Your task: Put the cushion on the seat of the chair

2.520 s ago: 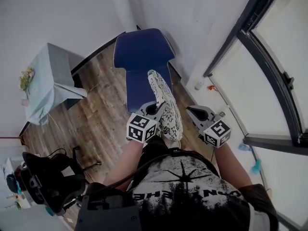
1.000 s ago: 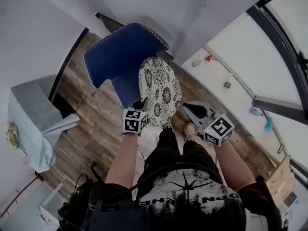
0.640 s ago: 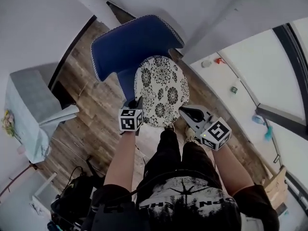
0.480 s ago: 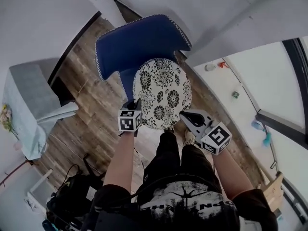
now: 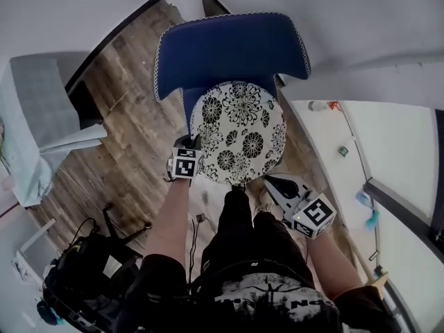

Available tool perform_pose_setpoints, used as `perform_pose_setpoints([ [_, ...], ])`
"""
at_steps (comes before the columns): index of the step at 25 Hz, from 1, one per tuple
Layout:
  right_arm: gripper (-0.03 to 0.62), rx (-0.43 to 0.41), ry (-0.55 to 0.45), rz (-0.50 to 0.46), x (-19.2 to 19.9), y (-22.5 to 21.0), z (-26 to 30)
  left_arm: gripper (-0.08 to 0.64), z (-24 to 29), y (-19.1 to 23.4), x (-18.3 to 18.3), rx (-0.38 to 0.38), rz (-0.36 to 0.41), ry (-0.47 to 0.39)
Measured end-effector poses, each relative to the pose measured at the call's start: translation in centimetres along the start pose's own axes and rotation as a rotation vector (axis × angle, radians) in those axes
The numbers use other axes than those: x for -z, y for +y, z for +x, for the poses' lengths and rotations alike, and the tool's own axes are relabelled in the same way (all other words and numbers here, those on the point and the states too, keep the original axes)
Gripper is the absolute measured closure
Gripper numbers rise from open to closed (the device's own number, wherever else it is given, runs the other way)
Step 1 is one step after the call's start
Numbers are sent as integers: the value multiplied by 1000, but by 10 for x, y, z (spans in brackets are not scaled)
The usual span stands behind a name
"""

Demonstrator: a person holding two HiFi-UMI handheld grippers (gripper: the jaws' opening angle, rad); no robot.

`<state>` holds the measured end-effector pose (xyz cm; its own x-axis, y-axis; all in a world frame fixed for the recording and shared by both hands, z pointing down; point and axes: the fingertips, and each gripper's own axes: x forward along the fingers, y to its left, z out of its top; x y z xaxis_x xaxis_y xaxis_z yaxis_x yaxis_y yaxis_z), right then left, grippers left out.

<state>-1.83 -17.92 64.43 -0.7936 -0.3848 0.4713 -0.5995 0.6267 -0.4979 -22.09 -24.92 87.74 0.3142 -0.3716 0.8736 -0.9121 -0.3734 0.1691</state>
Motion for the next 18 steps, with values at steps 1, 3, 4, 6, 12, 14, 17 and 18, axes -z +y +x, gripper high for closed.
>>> perform_pose_setpoints([
  [1, 573, -6, -1, 0, 0, -1, 5, 537, 4, 7, 2, -12, 3, 5],
  [3, 573, -12, 2, -2, 0, -4, 10, 537, 13, 14, 6, -25, -15, 14],
  [4, 574, -11, 5, -1, 0, -6, 10, 537, 17, 15, 7, -30, -26, 18],
  [6, 574, -9, 6, 12, 1, -11, 10, 535, 26, 18, 11, -53, -34, 32],
  [12, 574, -16, 20, 36, 11, -16, 8, 517, 40, 28, 15, -127, -38, 62],
  [14, 573, -22, 29, 41, 16, -15, 8, 438, 39, 35, 21, -158, -53, 85],
  [17, 573, -29, 28, 42, 17, -14, 6, 350, 34, 42, 25, -188, -84, 90],
  [18, 573, -29, 23, 40, 15, -14, 5, 342, 31, 44, 24, -189, -87, 84],
])
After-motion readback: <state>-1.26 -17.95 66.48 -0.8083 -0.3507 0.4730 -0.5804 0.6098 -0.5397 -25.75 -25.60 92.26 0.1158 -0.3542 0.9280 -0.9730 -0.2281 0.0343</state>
